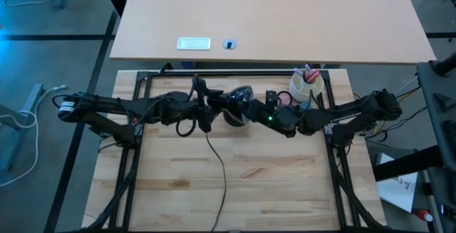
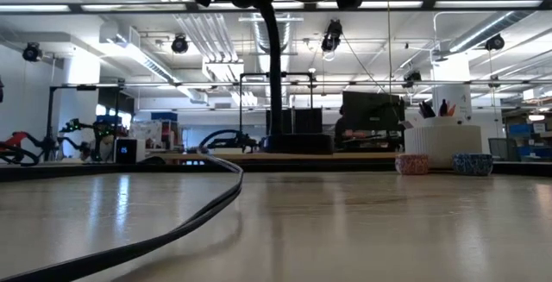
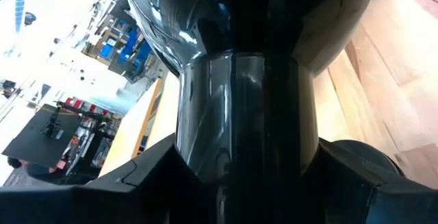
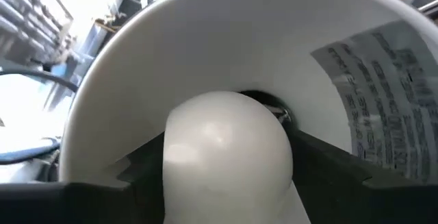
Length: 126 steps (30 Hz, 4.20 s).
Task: Screw lightbulb
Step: Insert the lightbulb into the lamp
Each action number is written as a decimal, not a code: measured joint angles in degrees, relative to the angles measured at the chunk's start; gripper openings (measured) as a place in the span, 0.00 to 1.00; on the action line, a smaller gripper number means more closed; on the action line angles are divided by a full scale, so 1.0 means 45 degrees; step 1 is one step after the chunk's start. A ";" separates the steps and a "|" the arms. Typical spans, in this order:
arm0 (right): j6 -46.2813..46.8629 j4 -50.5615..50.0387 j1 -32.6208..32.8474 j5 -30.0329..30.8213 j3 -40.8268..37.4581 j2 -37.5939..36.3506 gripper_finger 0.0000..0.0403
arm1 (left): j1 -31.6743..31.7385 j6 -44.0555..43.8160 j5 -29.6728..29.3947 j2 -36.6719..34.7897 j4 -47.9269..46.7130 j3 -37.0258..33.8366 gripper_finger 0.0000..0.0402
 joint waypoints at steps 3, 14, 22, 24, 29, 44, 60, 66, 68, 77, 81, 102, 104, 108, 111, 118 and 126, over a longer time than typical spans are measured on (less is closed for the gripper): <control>-0.0737 -0.0062 0.0071 0.0018 0.0000 0.0000 0.65 | 0.0000 -0.0024 0.0005 0.0000 -0.0210 -0.0005 0.63; -0.3220 -0.0408 0.0327 0.0062 0.0000 -0.0366 0.77 | -0.0024 -0.0472 0.0312 -0.0107 -0.0411 -0.0005 0.63; -0.4842 -0.1204 0.0481 0.0121 -0.0005 -0.0984 0.83 | -0.0024 -0.0841 0.0622 -0.0112 -0.0309 -0.0010 0.63; -0.5135 -0.1527 0.0481 0.0121 -0.0005 -0.1137 0.83 | -0.0024 -0.0848 0.0607 -0.0112 -0.0308 -0.0010 0.63; -0.6316 -0.1910 0.0488 0.0117 -0.0005 -0.1406 0.83 | -0.0040 -0.1144 0.0886 -0.0126 -0.0369 -0.0010 0.63; -1.0507 -0.2093 0.0563 -0.1658 -0.0015 -0.1826 0.84 | -0.0102 -0.2258 0.2819 -0.0131 -0.0488 -0.0185 0.63; -1.2256 -0.2124 0.0777 -0.2051 -0.0015 -0.2272 0.84 | -0.0083 -0.2383 0.3277 -0.0155 0.0322 -0.0865 0.63; -1.2272 -0.2608 0.0777 -0.2357 -0.0029 -0.2783 0.84 | -0.0080 -0.2383 0.3288 -0.0155 0.0307 -0.0865 0.63; -1.2609 -0.3123 0.0777 -0.2535 -0.0029 -0.3016 0.84 | -0.0078 -0.2358 0.3288 -0.0155 0.0233 -0.0865 0.63; -1.8285 -0.3808 0.0898 -0.3844 -0.0024 -0.3459 0.84 | -0.0083 -0.2300 0.3339 -0.0155 0.0117 -0.0874 0.63; -2.2567 -0.3946 0.1356 -0.3872 -0.0016 -0.3492 0.84 | -0.0102 -0.2300 0.3442 -0.0149 0.0004 -0.0884 0.63; -3.5184 -0.4947 0.2563 -0.1064 0.0019 -0.2178 0.84 | -0.0092 -0.2954 0.3186 -0.0131 -0.0389 -0.0884 0.63; -3.5330 -0.4950 0.2498 -0.1060 0.0019 -0.2142 0.83 | -0.0091 -0.2982 0.3181 -0.0131 -0.0412 -0.0884 0.63; -3.5367 -0.4916 0.2334 -0.1064 0.0019 -0.2120 0.81 | -0.0083 -0.2935 0.3181 -0.0131 -0.0430 -0.0884 0.63; -3.5393 -0.4935 0.2135 -0.1069 0.0015 -0.2026 0.78 | -0.0083 -0.2777 0.3186 -0.0129 -0.0430 -0.0884 0.63; -3.5384 -0.4549 0.2025 -0.1290 0.0090 -0.1858 0.69 | -0.0083 -0.2730 0.3164 -0.0121 -0.0425 -0.0884 0.63; -3.4683 -0.4266 0.1922 -0.1302 0.0453 -0.1194 0.56 | -0.0083 -0.2490 0.3162 -0.0117 -0.0434 -0.0885 0.63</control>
